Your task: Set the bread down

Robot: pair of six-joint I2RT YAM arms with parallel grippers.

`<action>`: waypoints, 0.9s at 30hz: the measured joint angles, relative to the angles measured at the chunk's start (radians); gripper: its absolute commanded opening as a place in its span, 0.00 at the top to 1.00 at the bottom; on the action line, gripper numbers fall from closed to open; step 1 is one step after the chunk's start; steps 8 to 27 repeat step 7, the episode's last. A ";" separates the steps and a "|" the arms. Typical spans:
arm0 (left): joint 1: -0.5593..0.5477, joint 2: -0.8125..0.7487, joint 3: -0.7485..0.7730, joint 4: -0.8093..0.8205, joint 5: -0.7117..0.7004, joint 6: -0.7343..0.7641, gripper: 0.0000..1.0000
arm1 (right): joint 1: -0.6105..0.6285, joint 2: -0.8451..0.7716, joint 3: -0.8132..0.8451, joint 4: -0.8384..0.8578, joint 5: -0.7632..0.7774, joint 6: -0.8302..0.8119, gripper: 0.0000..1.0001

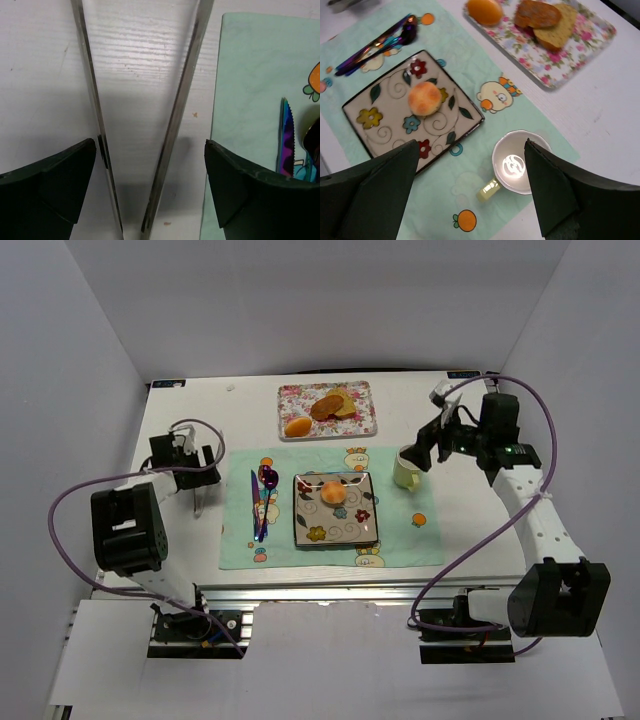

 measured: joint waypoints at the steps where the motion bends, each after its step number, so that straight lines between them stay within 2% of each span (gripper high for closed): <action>1: 0.003 -0.014 -0.004 -0.014 -0.001 0.000 0.02 | 0.006 0.007 0.013 0.002 0.040 0.034 0.11; 4: 0.008 -0.077 -0.018 -0.055 -0.006 -0.020 0.02 | 0.018 0.029 0.058 0.018 0.159 0.127 0.11; 7: 0.009 -0.214 -0.051 -0.064 -0.017 -0.070 0.02 | 0.020 0.042 0.082 0.040 0.219 0.202 0.10; 27: 0.009 -0.214 -0.051 -0.064 -0.017 -0.070 0.02 | 0.020 0.042 0.082 0.040 0.219 0.202 0.10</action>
